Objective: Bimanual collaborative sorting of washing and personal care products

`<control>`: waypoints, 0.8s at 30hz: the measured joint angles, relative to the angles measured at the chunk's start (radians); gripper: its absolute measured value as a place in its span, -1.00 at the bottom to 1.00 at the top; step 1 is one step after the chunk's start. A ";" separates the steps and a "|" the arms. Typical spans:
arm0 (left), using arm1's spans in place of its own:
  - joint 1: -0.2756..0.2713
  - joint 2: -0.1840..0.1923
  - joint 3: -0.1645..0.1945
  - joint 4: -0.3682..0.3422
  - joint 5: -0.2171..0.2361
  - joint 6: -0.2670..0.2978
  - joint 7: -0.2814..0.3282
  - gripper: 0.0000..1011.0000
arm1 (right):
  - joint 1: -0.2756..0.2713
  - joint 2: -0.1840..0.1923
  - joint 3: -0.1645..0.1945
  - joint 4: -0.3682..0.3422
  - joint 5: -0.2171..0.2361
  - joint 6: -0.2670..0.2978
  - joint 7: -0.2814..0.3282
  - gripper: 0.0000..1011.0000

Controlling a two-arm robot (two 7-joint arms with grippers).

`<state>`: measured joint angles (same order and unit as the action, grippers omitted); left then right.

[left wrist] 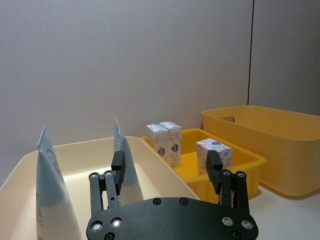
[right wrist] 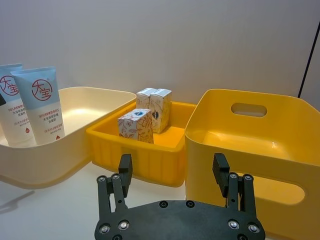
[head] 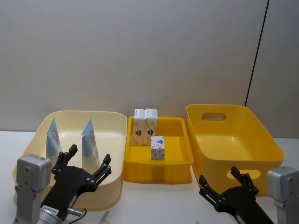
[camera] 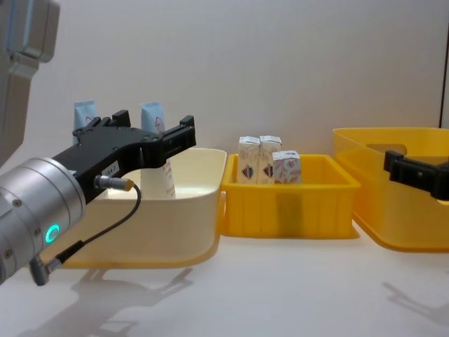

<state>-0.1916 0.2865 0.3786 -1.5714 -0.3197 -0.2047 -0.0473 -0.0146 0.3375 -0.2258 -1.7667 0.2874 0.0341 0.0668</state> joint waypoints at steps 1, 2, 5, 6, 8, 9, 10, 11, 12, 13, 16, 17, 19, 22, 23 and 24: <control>0.000 0.000 0.000 0.000 -0.001 -0.001 0.000 0.98 | 0.000 0.000 0.000 0.000 0.000 0.000 0.000 0.98; 0.000 -0.001 -0.001 0.000 -0.001 -0.002 0.000 0.98 | 0.000 0.000 0.000 0.000 0.000 0.000 0.000 0.98; 0.001 -0.001 -0.001 0.001 -0.002 -0.003 -0.001 0.98 | 0.000 0.000 0.000 0.000 0.000 0.000 0.000 0.98; 0.001 -0.001 -0.001 0.001 -0.002 -0.004 -0.001 0.98 | 0.000 0.000 0.000 0.000 0.000 0.000 0.000 0.98; 0.001 -0.002 -0.002 0.001 -0.003 -0.005 -0.001 0.98 | 0.000 0.000 0.000 0.000 0.000 0.000 0.000 0.98; 0.001 -0.002 -0.002 0.001 -0.003 -0.005 -0.001 0.98 | 0.000 0.000 0.000 0.000 0.000 0.000 0.000 0.98; 0.001 -0.002 -0.002 0.001 -0.003 -0.005 -0.001 0.98 | 0.000 0.000 0.000 0.000 0.000 0.000 0.000 0.98; 0.001 -0.002 -0.002 0.001 -0.003 -0.006 -0.001 0.98 | 0.000 0.000 0.000 0.000 0.000 0.000 0.000 0.98; 0.001 -0.002 -0.002 0.002 -0.003 -0.006 -0.001 0.98 | 0.000 0.000 0.000 0.000 0.000 0.000 0.000 0.98; 0.001 -0.002 -0.002 0.002 -0.003 -0.006 -0.001 0.98 | 0.000 0.000 0.000 0.000 0.000 0.000 0.000 0.98; 0.001 -0.003 -0.002 0.002 -0.004 -0.007 -0.002 0.98 | 0.000 0.000 0.000 0.000 0.000 0.000 0.000 0.98; 0.002 -0.003 -0.002 0.002 -0.004 -0.007 -0.002 0.98 | 0.000 0.000 0.000 0.000 0.000 0.000 0.000 0.98; 0.002 -0.003 -0.003 0.002 -0.004 -0.008 -0.002 0.98 | 0.000 0.000 0.000 0.000 0.000 0.000 0.000 0.98; 0.002 -0.003 -0.003 0.002 -0.004 -0.008 -0.002 0.98 | 0.000 0.000 0.000 0.000 0.000 0.000 0.000 0.98; 0.002 -0.003 -0.003 0.002 -0.004 -0.008 -0.002 0.98 | 0.000 0.000 0.000 0.000 0.000 0.000 0.000 0.98; 0.002 -0.003 -0.003 0.002 -0.005 -0.008 -0.002 0.98 | 0.000 0.000 0.000 0.000 0.000 0.000 0.000 0.98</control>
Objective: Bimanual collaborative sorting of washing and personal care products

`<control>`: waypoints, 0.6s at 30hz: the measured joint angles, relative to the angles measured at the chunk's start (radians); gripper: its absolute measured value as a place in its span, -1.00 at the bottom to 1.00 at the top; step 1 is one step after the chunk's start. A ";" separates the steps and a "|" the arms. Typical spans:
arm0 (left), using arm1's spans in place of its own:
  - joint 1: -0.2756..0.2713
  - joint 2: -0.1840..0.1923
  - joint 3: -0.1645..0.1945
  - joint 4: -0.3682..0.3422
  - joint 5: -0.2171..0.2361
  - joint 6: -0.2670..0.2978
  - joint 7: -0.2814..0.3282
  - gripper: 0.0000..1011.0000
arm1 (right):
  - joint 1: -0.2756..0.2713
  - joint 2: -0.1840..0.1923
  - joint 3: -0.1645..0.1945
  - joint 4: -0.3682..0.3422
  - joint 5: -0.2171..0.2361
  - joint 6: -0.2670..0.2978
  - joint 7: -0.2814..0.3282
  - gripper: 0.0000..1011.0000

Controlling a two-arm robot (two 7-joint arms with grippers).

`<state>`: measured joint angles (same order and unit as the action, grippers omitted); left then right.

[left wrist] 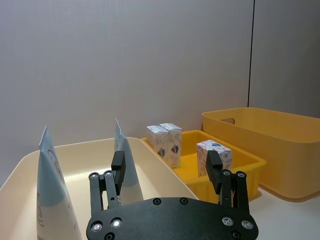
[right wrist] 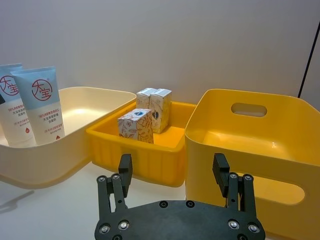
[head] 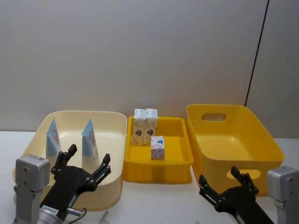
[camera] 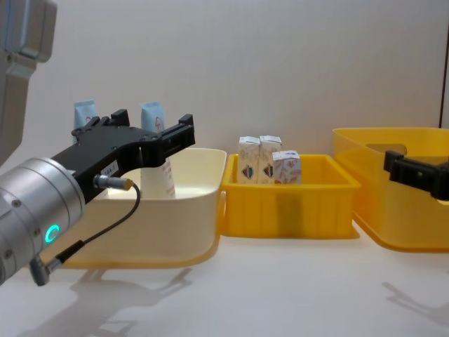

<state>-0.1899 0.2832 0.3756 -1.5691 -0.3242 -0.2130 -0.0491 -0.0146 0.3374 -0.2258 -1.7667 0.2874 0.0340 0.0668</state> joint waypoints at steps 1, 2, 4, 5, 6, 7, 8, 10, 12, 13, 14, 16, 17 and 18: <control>0.000 0.000 0.000 0.000 0.000 0.000 0.000 0.98 | 0.000 0.000 0.000 0.000 0.000 0.000 0.000 0.98; 0.000 0.000 0.000 0.000 0.000 0.000 0.000 0.98 | 0.000 0.000 0.000 0.000 0.000 0.000 0.000 0.98; 0.000 0.000 0.000 0.000 0.000 0.000 0.000 0.98 | 0.000 0.000 0.000 0.000 0.000 0.000 0.000 0.98; 0.000 0.000 0.000 0.000 0.000 -0.001 0.000 0.98 | 0.000 0.000 0.000 0.000 0.000 0.000 0.000 0.98; 0.000 -0.001 0.000 0.000 -0.001 -0.001 0.000 0.98 | 0.000 0.000 0.000 0.000 0.000 0.000 0.000 0.98; 0.000 -0.001 0.000 0.000 -0.001 -0.001 0.000 0.98 | 0.000 0.000 0.000 0.000 0.000 0.000 0.000 0.98; 0.000 -0.001 0.000 0.000 -0.001 -0.001 0.000 0.98 | 0.000 0.000 0.000 0.000 0.000 0.000 0.000 0.98; 0.000 -0.001 0.000 0.000 -0.001 -0.001 0.000 0.98 | 0.000 0.000 0.000 0.000 0.000 0.000 0.000 0.98; 0.000 -0.001 0.000 0.000 -0.001 -0.001 0.000 0.98 | 0.000 0.000 0.000 0.000 0.000 0.000 0.000 0.98; 0.000 -0.001 0.000 0.000 -0.001 -0.001 0.000 0.98 | 0.001 0.000 0.000 0.000 0.000 0.000 0.000 0.98; 0.000 -0.001 0.000 0.000 -0.001 -0.001 0.000 0.98 | 0.001 -0.001 -0.001 0.000 -0.001 0.001 0.000 0.98; 0.000 -0.001 0.000 0.000 -0.001 -0.001 0.000 0.98 | 0.007 -0.003 -0.005 0.002 -0.005 0.005 0.000 0.98; 0.000 -0.001 0.000 0.000 -0.001 -0.001 0.000 0.98 | 0.010 -0.004 -0.007 0.004 -0.007 0.008 0.000 0.98; 0.000 -0.001 0.000 0.000 -0.001 -0.001 0.000 0.98 | 0.013 -0.005 -0.009 0.005 -0.010 0.011 -0.001 0.98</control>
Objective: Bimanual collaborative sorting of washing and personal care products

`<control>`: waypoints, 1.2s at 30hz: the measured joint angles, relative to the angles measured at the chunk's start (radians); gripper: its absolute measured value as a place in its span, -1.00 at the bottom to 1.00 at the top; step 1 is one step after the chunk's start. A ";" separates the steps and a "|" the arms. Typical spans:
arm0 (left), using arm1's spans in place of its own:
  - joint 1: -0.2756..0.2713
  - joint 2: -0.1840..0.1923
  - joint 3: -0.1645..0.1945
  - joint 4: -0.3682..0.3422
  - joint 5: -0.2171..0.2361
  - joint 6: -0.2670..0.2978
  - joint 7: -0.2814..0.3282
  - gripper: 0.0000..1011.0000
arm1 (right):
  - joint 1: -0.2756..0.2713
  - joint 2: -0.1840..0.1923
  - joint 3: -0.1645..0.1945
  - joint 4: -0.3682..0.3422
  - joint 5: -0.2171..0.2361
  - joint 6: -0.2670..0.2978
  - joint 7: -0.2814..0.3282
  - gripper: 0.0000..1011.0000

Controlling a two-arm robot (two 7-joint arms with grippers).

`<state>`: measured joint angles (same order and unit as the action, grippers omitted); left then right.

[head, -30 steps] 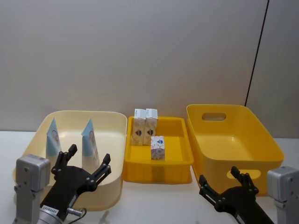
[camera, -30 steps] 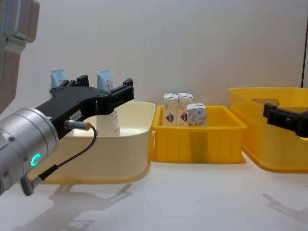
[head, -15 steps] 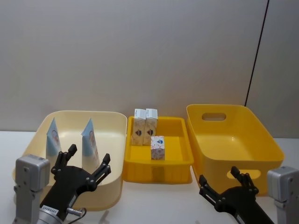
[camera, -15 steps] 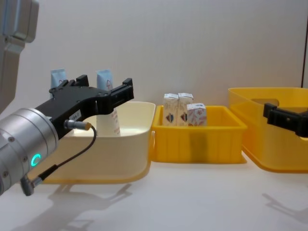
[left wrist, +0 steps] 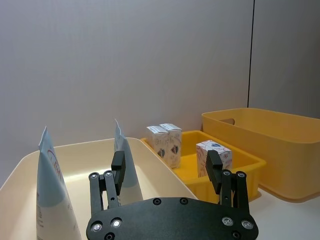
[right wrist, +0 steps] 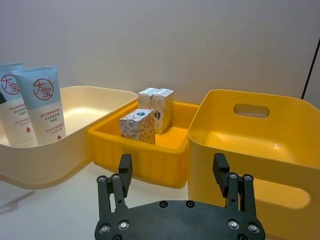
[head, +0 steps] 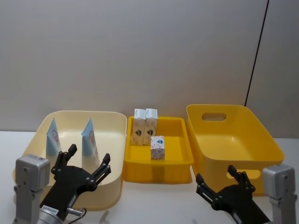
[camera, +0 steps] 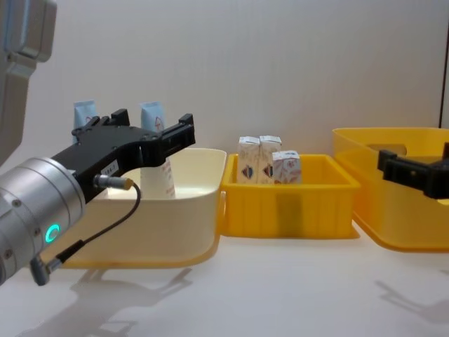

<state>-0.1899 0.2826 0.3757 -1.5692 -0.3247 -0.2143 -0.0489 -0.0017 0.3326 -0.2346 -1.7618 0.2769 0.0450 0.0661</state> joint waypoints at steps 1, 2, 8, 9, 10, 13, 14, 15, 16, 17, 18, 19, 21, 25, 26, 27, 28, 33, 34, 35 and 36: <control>0.000 0.000 0.000 0.000 0.000 0.000 0.000 0.98 | 0.004 -0.001 -0.002 0.001 -0.003 0.004 -0.001 0.98; 0.000 0.000 0.000 0.000 0.000 0.000 0.000 0.98 | 0.012 -0.004 -0.007 0.004 -0.010 0.013 -0.003 0.98; 0.000 0.000 0.000 0.000 0.000 0.000 0.000 0.98 | 0.048 -0.015 -0.035 0.008 -0.042 0.070 -0.014 0.98; 0.000 0.000 0.000 0.000 0.000 0.000 0.000 0.98 | 0.058 -0.018 -0.042 0.007 -0.050 0.096 -0.017 0.98; 0.000 0.000 0.000 0.000 0.000 0.000 0.000 0.98 | 0.063 -0.019 -0.046 0.005 -0.053 0.108 -0.019 0.98; 0.000 0.000 0.000 0.000 0.000 0.000 0.000 0.98 | 0.084 -0.026 -0.059 -0.004 -0.064 0.159 -0.023 0.98; 0.000 0.000 0.000 0.000 0.000 0.000 0.000 0.98 | 0.090 -0.028 -0.063 -0.007 -0.066 0.178 -0.024 0.98; 0.000 0.000 0.000 0.000 0.000 0.000 0.000 0.98 | 0.099 -0.031 -0.067 -0.010 -0.069 0.201 -0.025 0.98; 0.000 0.000 0.000 0.000 0.000 0.000 0.000 0.98 | 0.107 -0.034 -0.069 -0.013 -0.072 0.222 -0.026 0.98; 0.000 0.000 0.000 0.000 0.000 0.000 0.000 0.98 | 0.112 -0.036 -0.071 -0.015 -0.073 0.237 -0.027 0.98; 0.000 0.000 0.000 0.000 0.000 0.000 0.000 0.98 | 0.116 -0.037 -0.073 -0.016 -0.074 0.253 -0.028 0.98; 0.000 0.000 0.000 0.000 0.000 0.000 0.000 0.98 | 0.130 -0.042 -0.076 -0.017 -0.076 0.283 -0.030 0.98; 0.000 0.000 0.000 0.000 0.000 0.000 0.000 0.98 | 0.150 -0.051 -0.079 -0.017 -0.079 0.323 -0.032 0.98; 0.000 0.000 0.000 0.000 0.000 0.000 0.000 0.98 | 0.185 -0.068 -0.082 -0.005 -0.081 0.385 -0.036 0.98; 0.000 0.000 0.000 0.000 0.000 0.000 0.000 0.98 | 0.192 -0.071 -0.083 -0.002 -0.081 0.394 -0.036 0.98; 0.000 0.000 0.000 0.000 0.000 0.000 0.000 0.98 | 0.197 -0.074 -0.083 0.001 -0.081 0.403 -0.037 0.98; 0.000 0.000 0.000 0.000 0.000 0.000 0.000 0.98 | 0.212 -0.082 -0.084 0.011 -0.081 0.420 -0.038 0.98; 0.000 0.000 0.000 0.000 0.000 0.000 0.000 0.98 | 0.255 -0.106 -0.086 0.046 -0.080 0.461 -0.038 0.98; 0.000 0.000 0.000 0.000 0.000 0.000 0.000 0.98 | 0.262 -0.110 -0.086 0.052 -0.080 0.466 -0.038 0.98; 0.000 0.000 0.000 0.000 0.000 0.000 0.000 0.98 | 0.274 -0.118 -0.088 0.065 -0.079 0.477 -0.038 0.98; 0.000 0.000 0.000 0.000 0.000 0.000 0.000 0.98 | 0.281 -0.122 -0.088 0.072 -0.079 0.482 -0.038 0.98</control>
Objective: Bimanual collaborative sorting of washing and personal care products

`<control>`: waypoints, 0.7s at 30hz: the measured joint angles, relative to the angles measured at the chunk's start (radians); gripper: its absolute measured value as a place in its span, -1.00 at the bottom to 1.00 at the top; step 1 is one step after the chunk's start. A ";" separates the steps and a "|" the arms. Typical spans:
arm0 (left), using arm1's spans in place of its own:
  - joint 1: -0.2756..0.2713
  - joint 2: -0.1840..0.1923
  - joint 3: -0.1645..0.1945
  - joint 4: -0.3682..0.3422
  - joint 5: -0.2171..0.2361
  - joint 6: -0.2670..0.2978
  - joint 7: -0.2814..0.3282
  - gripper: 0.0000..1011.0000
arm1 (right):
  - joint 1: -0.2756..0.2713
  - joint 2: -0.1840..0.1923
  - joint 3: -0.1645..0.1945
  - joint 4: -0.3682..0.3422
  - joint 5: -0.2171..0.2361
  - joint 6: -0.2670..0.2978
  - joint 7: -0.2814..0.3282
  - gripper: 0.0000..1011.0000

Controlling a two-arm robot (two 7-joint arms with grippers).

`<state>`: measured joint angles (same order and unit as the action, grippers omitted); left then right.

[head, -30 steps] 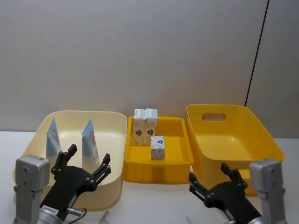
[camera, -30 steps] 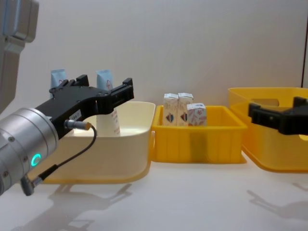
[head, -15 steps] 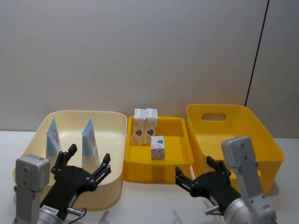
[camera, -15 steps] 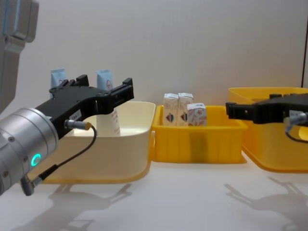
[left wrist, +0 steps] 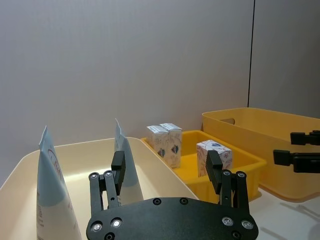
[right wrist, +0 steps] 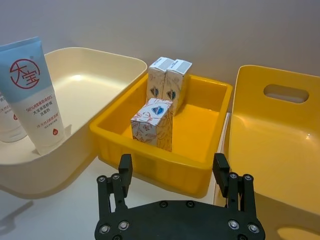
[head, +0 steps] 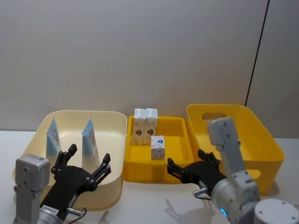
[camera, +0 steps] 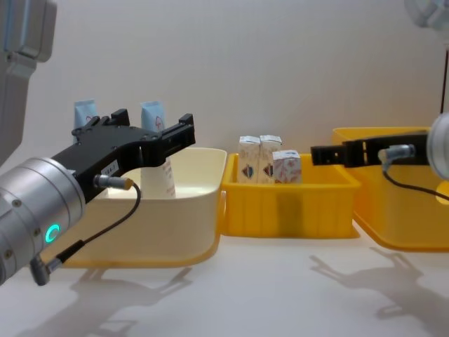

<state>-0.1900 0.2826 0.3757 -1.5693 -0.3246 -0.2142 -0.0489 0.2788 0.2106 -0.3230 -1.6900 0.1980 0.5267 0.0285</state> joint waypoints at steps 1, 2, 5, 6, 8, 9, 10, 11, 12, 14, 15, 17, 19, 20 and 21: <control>0.000 0.000 0.000 0.000 0.000 0.000 0.000 0.98 | 0.011 -0.006 -0.001 0.010 0.001 0.006 0.002 0.98; 0.000 0.000 0.000 0.000 0.000 0.000 0.000 0.98 | 0.019 -0.012 -0.003 0.018 0.001 0.009 0.003 0.98; 0.000 0.000 0.000 0.000 0.000 0.000 0.000 0.98 | 0.044 -0.028 -0.008 0.045 0.003 0.018 0.011 0.98; 0.000 0.000 0.000 0.000 0.000 0.000 0.000 0.98 | 0.049 -0.031 -0.010 0.050 0.004 0.019 0.013 0.98; 0.000 0.000 0.000 0.000 0.000 0.000 0.000 0.98 | 0.068 -0.043 -0.015 0.072 0.006 0.024 0.020 0.98; 0.000 0.000 0.000 0.000 0.000 0.000 0.000 0.98 | 0.075 -0.047 -0.016 0.076 0.006 0.025 0.022 0.98; 0.000 0.000 0.000 0.000 0.000 0.000 0.000 0.98 | 0.081 -0.051 -0.017 0.086 0.006 0.026 0.023 0.98; 0.000 0.000 0.000 0.000 0.000 0.000 0.000 0.98 | 0.086 -0.054 -0.019 0.092 0.006 0.027 0.025 0.98; 0.000 0.000 0.000 0.000 0.000 0.000 0.000 0.98 | 0.100 -0.063 -0.021 0.108 0.006 0.029 0.028 0.98; 0.000 0.000 0.000 0.000 0.000 0.000 0.000 0.98 | 0.117 -0.073 -0.024 0.129 0.006 0.031 0.030 0.98; 0.000 0.000 0.000 0.000 0.000 0.000 0.000 0.98 | 0.117 -0.073 -0.024 0.129 0.006 0.031 0.030 0.98; 0.000 0.000 0.000 0.000 0.000 0.000 0.000 0.98 | 0.142 -0.087 -0.028 0.163 0.005 0.034 0.031 0.98; 0.000 0.000 0.000 0.000 0.000 0.000 0.000 0.98 | 0.153 -0.094 -0.029 0.179 0.003 0.034 0.033 0.98; 0.000 0.000 0.000 0.000 0.000 0.000 0.000 0.98 | 0.159 -0.097 -0.030 0.188 0.003 0.035 0.033 0.98; 0.000 0.000 0.000 0.000 0.000 0.000 0.000 0.98 | 0.172 -0.104 -0.031 0.209 0.001 0.035 0.034 0.98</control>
<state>-0.1899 0.2826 0.3757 -1.5692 -0.3247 -0.2142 -0.0489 0.4513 0.1064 -0.3541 -1.4814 0.1987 0.5616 0.0625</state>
